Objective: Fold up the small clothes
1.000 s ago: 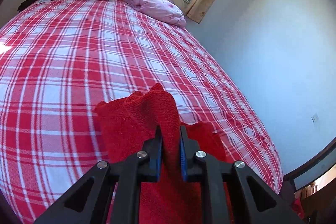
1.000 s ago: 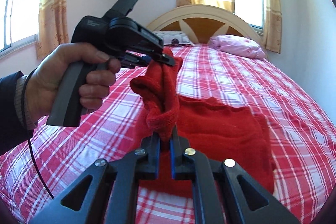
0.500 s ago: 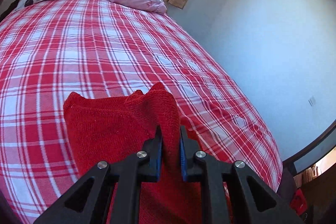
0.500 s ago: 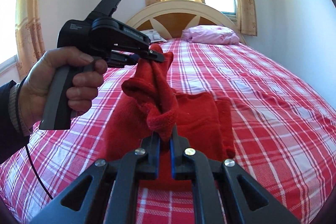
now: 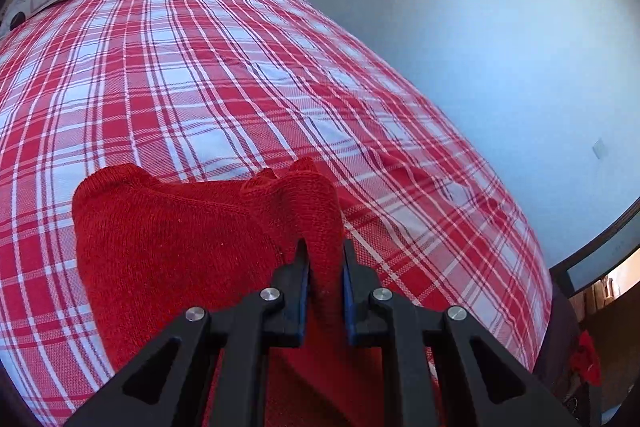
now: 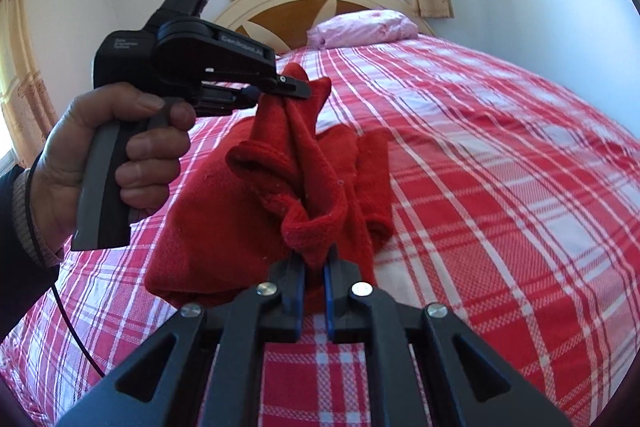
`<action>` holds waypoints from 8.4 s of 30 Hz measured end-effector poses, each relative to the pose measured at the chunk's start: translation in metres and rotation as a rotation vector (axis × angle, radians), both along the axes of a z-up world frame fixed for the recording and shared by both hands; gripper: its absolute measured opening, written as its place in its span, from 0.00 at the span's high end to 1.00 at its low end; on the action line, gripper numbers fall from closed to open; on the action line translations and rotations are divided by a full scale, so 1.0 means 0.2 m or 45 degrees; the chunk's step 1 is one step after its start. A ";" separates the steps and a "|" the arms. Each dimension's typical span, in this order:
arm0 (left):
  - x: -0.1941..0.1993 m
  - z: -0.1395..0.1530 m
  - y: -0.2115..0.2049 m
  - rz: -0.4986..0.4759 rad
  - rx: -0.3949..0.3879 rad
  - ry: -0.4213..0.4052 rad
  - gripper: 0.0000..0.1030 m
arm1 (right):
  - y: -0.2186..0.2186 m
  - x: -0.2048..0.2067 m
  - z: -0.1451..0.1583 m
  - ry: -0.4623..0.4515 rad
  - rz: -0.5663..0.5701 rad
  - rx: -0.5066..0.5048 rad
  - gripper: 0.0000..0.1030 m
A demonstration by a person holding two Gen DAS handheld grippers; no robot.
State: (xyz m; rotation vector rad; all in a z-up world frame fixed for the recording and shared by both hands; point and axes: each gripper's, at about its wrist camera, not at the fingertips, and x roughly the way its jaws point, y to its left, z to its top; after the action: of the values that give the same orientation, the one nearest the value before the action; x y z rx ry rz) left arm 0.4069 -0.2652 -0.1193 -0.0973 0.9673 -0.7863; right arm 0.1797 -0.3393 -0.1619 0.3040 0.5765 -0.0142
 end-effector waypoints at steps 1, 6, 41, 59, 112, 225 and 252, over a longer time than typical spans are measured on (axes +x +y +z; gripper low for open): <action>0.00 -0.02 -0.02 -0.003 0.011 0.008 0.87 | -0.02 0.00 -0.02 0.014 -0.002 0.028 0.92; -0.01 -0.05 -0.12 -0.010 0.069 -0.004 0.83 | -0.07 0.00 -0.06 0.069 0.005 0.139 0.91; -0.67 -0.23 0.35 0.072 0.261 -0.474 0.34 | 0.06 0.11 -0.09 0.182 0.074 -0.036 0.65; -0.61 -0.32 0.45 0.153 0.161 -0.218 0.23 | 0.17 0.24 0.23 0.069 0.083 -0.226 0.62; -0.59 -0.27 0.76 0.503 -0.059 -0.152 0.19 | 0.17 0.47 0.15 0.172 0.274 -0.155 0.63; -0.45 0.01 0.65 0.298 -0.092 -0.231 0.68 | -0.24 0.47 0.03 0.078 0.317 0.449 0.74; -0.93 0.09 1.49 0.668 0.097 -0.319 0.68 | 0.74 0.44 0.17 0.072 0.738 0.440 0.75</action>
State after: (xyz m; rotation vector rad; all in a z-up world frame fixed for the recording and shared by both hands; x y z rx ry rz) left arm 0.2211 0.0333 -0.1019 -0.1736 0.6868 -0.2690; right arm 0.2678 -0.1905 -0.1286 0.4631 0.7068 0.6432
